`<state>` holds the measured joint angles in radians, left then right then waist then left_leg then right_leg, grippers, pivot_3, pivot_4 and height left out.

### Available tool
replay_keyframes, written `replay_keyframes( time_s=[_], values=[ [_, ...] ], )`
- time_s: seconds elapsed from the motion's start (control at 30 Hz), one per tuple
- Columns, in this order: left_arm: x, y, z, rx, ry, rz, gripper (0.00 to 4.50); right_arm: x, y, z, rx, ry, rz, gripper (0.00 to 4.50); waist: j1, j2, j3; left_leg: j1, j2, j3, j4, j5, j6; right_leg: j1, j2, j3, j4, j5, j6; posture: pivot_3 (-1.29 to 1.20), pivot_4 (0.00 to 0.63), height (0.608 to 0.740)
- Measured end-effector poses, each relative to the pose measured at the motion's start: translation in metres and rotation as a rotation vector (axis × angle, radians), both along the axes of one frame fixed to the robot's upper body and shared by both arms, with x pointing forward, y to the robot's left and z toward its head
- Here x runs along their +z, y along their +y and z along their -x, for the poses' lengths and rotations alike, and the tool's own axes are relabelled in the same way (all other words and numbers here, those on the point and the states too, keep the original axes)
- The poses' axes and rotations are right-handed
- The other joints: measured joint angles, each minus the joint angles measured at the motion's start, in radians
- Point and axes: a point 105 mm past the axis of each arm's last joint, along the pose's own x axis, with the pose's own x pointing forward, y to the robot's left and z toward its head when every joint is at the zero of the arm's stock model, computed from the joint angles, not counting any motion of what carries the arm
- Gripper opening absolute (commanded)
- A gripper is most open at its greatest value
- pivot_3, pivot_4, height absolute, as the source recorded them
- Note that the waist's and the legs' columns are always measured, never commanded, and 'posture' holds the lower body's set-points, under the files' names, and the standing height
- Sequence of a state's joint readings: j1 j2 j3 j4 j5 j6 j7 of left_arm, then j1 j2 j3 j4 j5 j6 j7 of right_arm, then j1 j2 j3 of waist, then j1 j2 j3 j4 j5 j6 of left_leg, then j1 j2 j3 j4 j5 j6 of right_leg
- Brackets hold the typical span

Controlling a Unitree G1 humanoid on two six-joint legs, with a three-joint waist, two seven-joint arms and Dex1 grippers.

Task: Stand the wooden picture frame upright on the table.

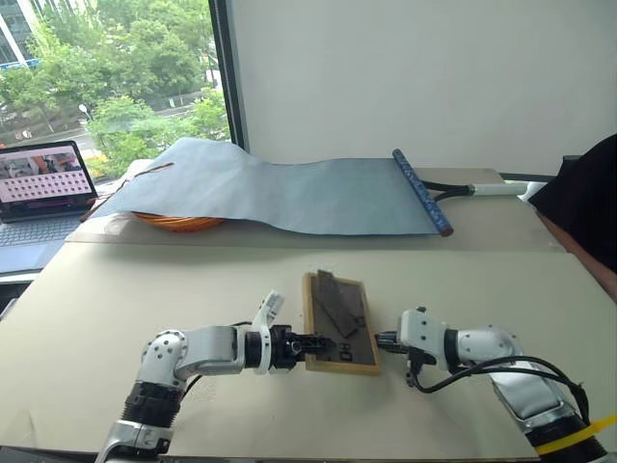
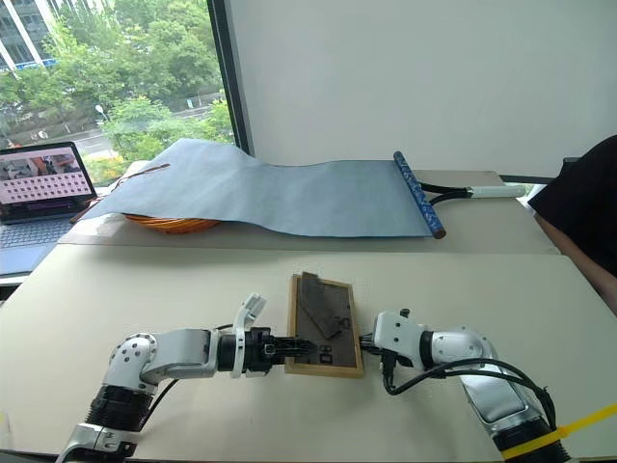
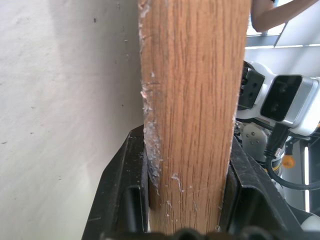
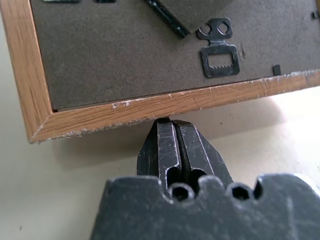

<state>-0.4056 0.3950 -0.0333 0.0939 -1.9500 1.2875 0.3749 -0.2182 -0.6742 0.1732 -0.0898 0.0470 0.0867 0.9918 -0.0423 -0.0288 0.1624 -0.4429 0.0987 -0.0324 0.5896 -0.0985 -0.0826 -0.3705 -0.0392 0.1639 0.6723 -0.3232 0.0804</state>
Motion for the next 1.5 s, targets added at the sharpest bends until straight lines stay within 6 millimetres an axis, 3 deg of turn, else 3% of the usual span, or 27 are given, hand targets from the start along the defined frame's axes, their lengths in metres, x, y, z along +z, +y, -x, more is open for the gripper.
replay_keyframes(
  time_s=[0.17, 0.23, 0.27, 0.3, 0.47, 0.63, 0.93, 1.1, 1.33, 1.5],
  values=[
    [0.016, 0.011, -0.011, 0.012, -0.045, 0.047, 1.15, 0.033, -0.022, -0.01, -0.145, 0.068, -0.205, 0.0, 0.007, 0.0, 0.001, -0.004, 0.0, 0.0, 0.0, 0.0, 0.0, -0.003, 0.0, 0.0, -0.001, 0.001, -0.001, 0.0, 0.15, 0.714],
    [0.029, 0.026, -0.015, 0.006, -0.089, 0.042, 1.15, 0.06, -0.037, -0.016, -0.227, 0.118, -0.351, 0.6, 0.005, 0.0, 0.003, -0.007, 0.0, 0.0, 0.0, 0.0, 0.0, -0.006, 0.0, 0.0, -0.001, 0.002, -0.003, 0.0, 0.15, 0.714],
    [0.035, 0.03, -0.016, -0.005, -0.111, 0.046, 1.15, 0.07, -0.04, -0.016, -0.241, 0.142, -0.399, 0.71, 0.005, 0.0, 0.003, -0.008, 0.0, 0.0, 0.0, 0.0, 0.0, -0.007, 0.0, 0.0, -0.001, 0.002, -0.003, 0.0, 0.15, 0.714],
    [0.042, 0.033, -0.015, -0.027, -0.135, 0.049, 1.15, 0.082, -0.039, -0.014, -0.228, 0.179, -0.448, 1.12, 0.004, 0.0, 0.003, -0.01, 0.0, 0.0, -0.001, 0.0, 0.0, -0.01, 0.0, 0.0, -0.001, 0.002, -0.003, 0.0, 0.15, 0.714],
    [0.051, 0.029, -0.007, -0.143, -0.226, 0.027, 1.15, 0.124, 0.004, -0.005, -0.064, 0.291, -0.584, 2.87, 0.002, 0.0, 0.003, -0.017, 0.0, 0.0, -0.003, 0.001, -0.001, -0.018, 0.0, -0.001, -0.001, 0.002, -0.004, 0.0, 0.15, 0.714],
    [0.051, 0.023, -0.004, -0.212, -0.249, 0.021, 1.15, 0.112, 0.036, -0.002, -0.003, 0.387, -0.53, 4.45, 0.01, 0.0, 0.003, -0.019, 0.0, 0.0, -0.004, 0.001, -0.001, -0.018, 0.0, -0.001, -0.003, 0.002, -0.004, 0.0, 0.15, 0.714],
    [0.042, 0.02, -0.007, -0.248, -0.206, -0.002, 1.15, 0.099, 0.06, 0.005, 0.115, 0.364, -0.427, 4.45, 0.013, 0.0, 0.004, -0.019, 0.0, 0.0, -0.005, 0.001, -0.001, -0.019, 0.0, -0.002, -0.003, 0.002, -0.004, 0.0, 0.15, 0.714],
    [0.05, 0.024, -0.006, -0.259, -0.134, 0.116, 1.15, 0.115, 0.065, 0.018, 0.261, 0.136, -0.424, 4.45, 0.014, 0.0, 0.004, -0.019, 0.0, -0.001, -0.006, 0.001, -0.001, -0.019, 0.0, -0.003, -0.004, 0.002, -0.004, 0.0, 0.15, 0.714],
    [0.045, 0.036, 0.001, -0.269, -0.056, 0.159, 1.15, 0.123, 0.047, 0.017, 0.251, 0.009, -0.371, 4.45, 0.015, 0.0, 0.004, -0.019, 0.0, -0.001, -0.007, 0.001, -0.001, -0.019, 0.0, -0.003, -0.004, 0.002, -0.004, 0.0, 0.15, 0.714],
    [0.049, 0.049, 0.002, -0.266, -0.032, 0.174, 1.15, 0.119, 0.0, -0.011, 0.085, -0.146, -0.231, 4.45, 0.024, -0.001, 0.004, -0.019, 0.0, -0.001, -0.007, 0.001, -0.001, -0.019, 0.0, -0.003, -0.006, 0.003, -0.004, 0.0, 0.15, 0.714]
  ],
)
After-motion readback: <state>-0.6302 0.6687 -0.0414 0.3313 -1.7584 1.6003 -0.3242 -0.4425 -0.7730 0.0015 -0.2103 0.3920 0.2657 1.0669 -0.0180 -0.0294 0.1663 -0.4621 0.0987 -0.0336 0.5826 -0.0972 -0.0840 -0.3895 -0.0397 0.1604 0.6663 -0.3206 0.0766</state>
